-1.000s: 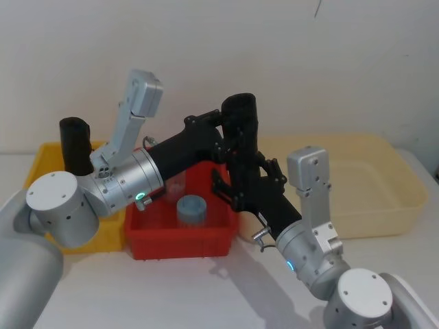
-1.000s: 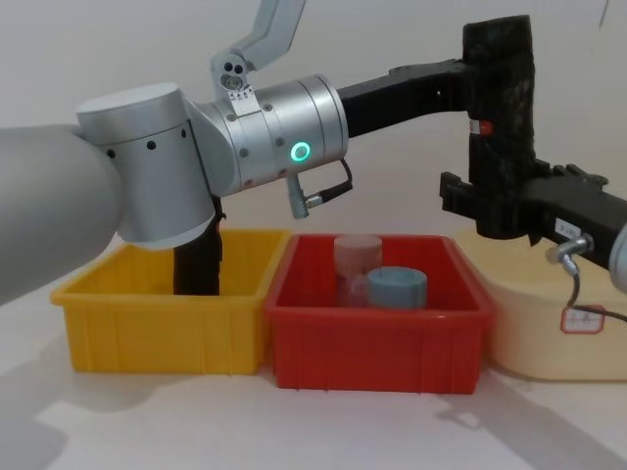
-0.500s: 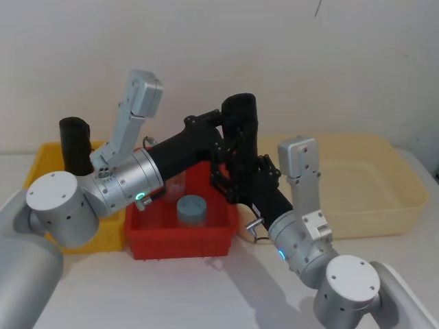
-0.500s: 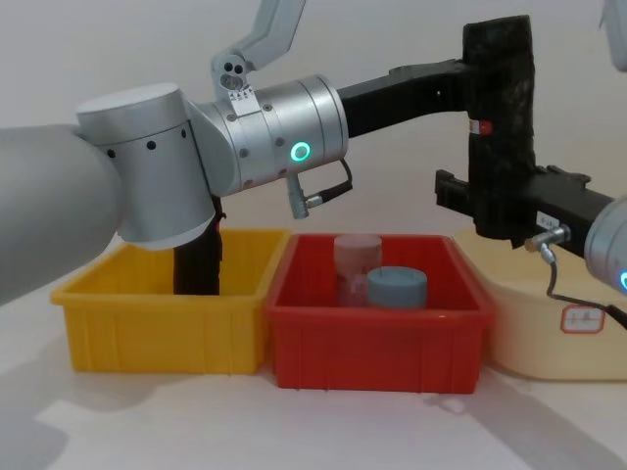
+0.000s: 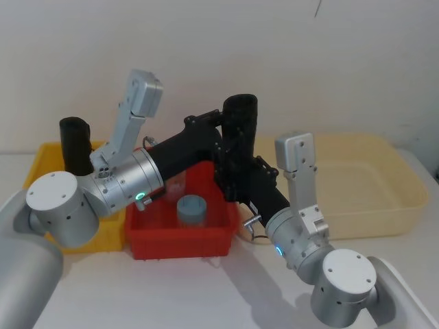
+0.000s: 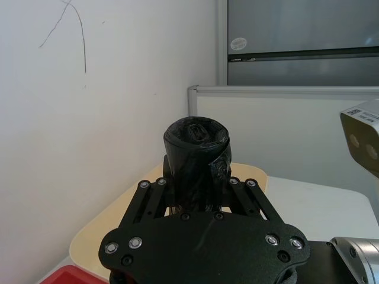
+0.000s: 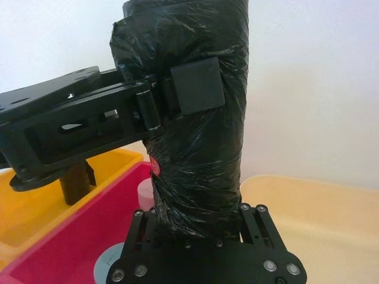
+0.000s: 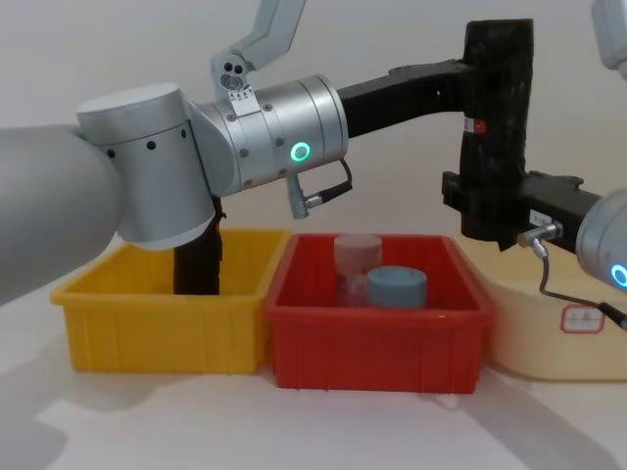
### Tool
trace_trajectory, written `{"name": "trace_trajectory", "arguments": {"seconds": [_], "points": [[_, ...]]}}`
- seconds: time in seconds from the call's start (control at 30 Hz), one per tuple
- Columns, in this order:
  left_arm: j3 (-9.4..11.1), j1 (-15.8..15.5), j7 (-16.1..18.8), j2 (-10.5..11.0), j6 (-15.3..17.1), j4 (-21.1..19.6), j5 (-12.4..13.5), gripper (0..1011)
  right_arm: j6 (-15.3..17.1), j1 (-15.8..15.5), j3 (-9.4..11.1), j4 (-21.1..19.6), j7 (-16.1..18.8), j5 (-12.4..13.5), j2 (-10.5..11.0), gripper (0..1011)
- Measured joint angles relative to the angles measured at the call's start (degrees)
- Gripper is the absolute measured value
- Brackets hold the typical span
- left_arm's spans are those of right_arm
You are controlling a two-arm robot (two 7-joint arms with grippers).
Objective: Pick up the garbage bag with the one hand and transfer it to the other hand.
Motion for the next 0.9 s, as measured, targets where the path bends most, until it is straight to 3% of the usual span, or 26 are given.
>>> {"name": "trace_trajectory", "arguments": {"seconds": [0.17,0.63,0.83,0.9], "points": [[0.0,0.0,-0.01,-0.01,0.0,0.0,0.0,402,0.43,0.14,0.06,0.08,0.03,0.06,-0.15,556],[0.0,0.0,-0.01,0.0,0.0,0.0,-0.01,837,0.97,0.3,0.14,0.16,0.1,0.16,-0.33,556],[0.0,0.0,-0.01,-0.01,0.0,0.0,-0.01,998,1.03,0.33,0.19,0.16,0.11,0.17,-0.37,556],[0.0,0.0,-0.01,-0.01,0.0,0.0,-0.01,1001,1.03,0.35,0.29,0.21,0.14,0.17,-0.4,556]]}}
